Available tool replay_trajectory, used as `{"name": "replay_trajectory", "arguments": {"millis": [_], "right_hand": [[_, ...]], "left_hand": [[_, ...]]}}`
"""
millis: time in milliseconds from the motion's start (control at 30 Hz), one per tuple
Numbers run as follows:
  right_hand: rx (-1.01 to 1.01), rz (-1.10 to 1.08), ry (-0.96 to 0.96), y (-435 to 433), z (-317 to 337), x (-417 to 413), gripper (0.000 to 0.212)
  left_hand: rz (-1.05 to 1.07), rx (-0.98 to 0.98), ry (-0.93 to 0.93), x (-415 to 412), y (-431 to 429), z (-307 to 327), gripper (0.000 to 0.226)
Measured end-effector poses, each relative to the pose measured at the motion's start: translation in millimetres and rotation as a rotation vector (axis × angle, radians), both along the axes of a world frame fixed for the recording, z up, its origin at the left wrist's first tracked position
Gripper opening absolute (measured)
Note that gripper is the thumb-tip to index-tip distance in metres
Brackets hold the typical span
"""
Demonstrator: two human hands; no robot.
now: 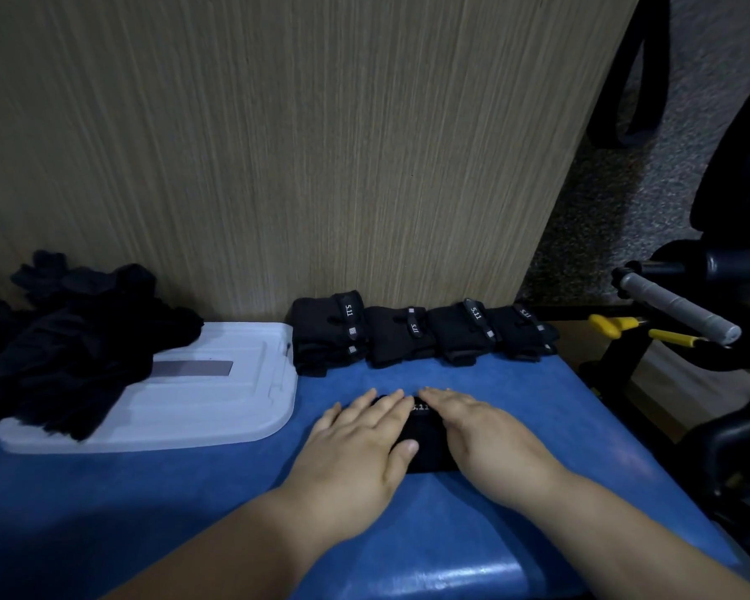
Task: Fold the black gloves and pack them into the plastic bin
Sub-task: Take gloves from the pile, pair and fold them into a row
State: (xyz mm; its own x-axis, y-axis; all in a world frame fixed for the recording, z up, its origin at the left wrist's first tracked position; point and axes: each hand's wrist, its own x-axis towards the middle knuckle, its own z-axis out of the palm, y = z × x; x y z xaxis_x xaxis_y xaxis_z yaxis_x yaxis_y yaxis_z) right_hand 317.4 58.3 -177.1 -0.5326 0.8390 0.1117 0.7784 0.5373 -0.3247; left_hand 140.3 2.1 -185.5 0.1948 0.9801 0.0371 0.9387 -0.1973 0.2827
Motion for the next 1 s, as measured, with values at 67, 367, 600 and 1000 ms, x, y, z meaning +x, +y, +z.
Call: {"name": "replay_trajectory", "arguments": {"millis": [67, 367, 600, 1000], "right_hand": [[-0.003, -0.017, 0.009, -2, 4, -1, 0.053], [0.051, -0.135, -0.008, -5, 9, -1, 0.026], [-0.036, -0.240, 0.002, -8, 10, -2, 0.031], [-0.297, -0.263, 0.196, -5, 14, -4, 0.052]], "left_hand": [[0.003, -0.027, 0.018, -1, 2, -3, 0.054], [0.126, -0.033, 0.024, -24, 10, -6, 0.052], [0.260, 0.170, 0.012, -26, 8, -1, 0.042], [0.270, 0.000, -0.036, -16, -2, 14, 0.049]]}}
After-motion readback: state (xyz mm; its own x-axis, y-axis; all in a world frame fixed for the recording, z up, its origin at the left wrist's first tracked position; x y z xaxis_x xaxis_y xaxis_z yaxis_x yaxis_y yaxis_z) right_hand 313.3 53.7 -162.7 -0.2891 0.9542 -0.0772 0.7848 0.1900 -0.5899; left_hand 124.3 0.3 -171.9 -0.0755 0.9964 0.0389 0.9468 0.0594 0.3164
